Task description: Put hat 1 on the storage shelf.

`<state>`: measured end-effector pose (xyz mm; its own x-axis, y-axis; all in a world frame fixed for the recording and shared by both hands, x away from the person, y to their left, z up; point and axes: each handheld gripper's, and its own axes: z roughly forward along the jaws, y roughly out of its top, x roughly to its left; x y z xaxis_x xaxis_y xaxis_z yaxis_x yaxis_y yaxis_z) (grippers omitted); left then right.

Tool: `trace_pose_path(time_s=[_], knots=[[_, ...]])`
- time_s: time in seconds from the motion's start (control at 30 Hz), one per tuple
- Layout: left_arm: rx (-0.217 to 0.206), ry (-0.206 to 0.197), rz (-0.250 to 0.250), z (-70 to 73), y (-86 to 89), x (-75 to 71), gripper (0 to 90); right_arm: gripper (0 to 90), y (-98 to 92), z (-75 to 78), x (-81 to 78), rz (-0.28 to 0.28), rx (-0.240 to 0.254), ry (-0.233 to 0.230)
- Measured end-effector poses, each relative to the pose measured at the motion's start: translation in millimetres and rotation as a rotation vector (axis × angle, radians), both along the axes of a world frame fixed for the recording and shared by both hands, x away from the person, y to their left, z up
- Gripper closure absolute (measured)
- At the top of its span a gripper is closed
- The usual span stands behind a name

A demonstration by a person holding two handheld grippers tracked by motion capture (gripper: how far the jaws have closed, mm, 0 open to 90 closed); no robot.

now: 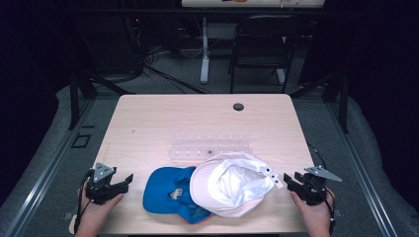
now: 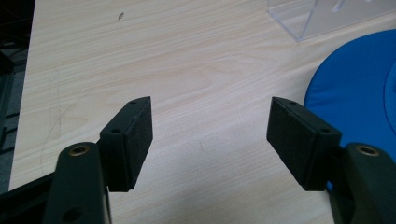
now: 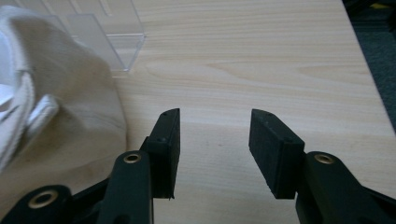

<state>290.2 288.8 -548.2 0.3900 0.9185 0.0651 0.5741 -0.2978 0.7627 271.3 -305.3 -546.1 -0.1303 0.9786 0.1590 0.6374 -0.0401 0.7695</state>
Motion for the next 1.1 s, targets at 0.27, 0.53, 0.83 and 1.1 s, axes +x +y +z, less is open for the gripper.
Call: trace_pose_path(time_s=[0.27, 0.53, 0.83, 1.1], knots=[[-0.036, -0.003, -0.004, -0.3, -3.8, 3.8, 32.8, 49.2, -0.9, -1.0, -3.3, 0.006, -0.004, 0.063], [-0.051, 0.036, -0.006, -0.7, -4.2, 9.2, 41.6, 51.8, -3.0, 4.1, -7.9, 0.003, 0.004, 0.086], [-0.125, 0.009, 0.015, -0.5, 1.9, 11.8, 45.7, 56.1, -2.1, 11.9, -12.6, 0.007, 0.031, 0.053], [-0.122, -0.02, 0.015, 4.3, 0.5, 8.4, 48.3, 50.1, 1.4, 26.3, -11.9, 0.014, 0.042, 0.077]])
